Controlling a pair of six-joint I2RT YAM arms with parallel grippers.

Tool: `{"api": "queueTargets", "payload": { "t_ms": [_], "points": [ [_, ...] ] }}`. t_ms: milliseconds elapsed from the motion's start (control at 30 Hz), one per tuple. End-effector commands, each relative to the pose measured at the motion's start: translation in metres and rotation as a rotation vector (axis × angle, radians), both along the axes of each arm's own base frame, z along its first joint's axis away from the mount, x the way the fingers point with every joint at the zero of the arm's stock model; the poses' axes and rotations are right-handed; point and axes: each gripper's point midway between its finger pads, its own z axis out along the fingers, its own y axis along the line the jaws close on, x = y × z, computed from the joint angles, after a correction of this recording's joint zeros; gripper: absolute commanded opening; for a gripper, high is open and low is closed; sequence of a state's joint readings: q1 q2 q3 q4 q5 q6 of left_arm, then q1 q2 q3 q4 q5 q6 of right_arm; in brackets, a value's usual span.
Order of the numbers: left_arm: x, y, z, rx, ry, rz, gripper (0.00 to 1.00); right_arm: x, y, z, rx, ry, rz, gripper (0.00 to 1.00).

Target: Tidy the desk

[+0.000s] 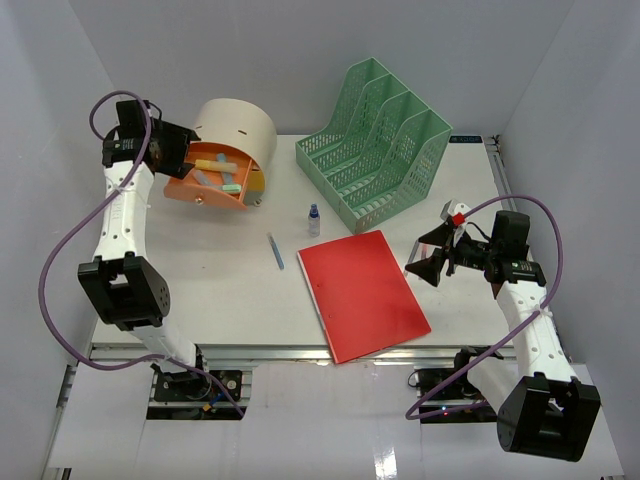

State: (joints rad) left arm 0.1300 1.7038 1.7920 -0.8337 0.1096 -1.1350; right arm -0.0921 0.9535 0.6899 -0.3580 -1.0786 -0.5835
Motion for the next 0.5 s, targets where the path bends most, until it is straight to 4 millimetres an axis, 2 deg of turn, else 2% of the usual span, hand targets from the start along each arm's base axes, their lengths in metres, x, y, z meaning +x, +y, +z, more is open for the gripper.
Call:
{"api": "queueTargets", "payload": {
  "t_ms": [0,133,167,333,467],
  "points": [
    [-0.001,-0.004,0.059,0.010,-0.202,-0.079,0.75,0.000,-0.001,0.001,0.003,-0.008,0.002,0.91],
    [-0.018,-0.006,0.095,0.073,-0.356,-0.182,0.76,0.000,-0.001,0.001,0.004,-0.007,0.003,0.91],
    [-0.017,-0.006,0.090,0.074,-0.355,-0.184,0.76,0.000,-0.001,0.001,0.004,-0.009,0.003,0.91],
    [-0.074,-0.013,0.116,0.177,-0.491,-0.231,0.72,-0.001,-0.001,0.001,0.004,-0.008,0.003,0.91],
    [-0.122,-0.026,0.095,0.166,-0.538,-0.234,0.59,-0.001,-0.001,0.002,0.006,-0.008,0.007,0.91]
  ]
}}
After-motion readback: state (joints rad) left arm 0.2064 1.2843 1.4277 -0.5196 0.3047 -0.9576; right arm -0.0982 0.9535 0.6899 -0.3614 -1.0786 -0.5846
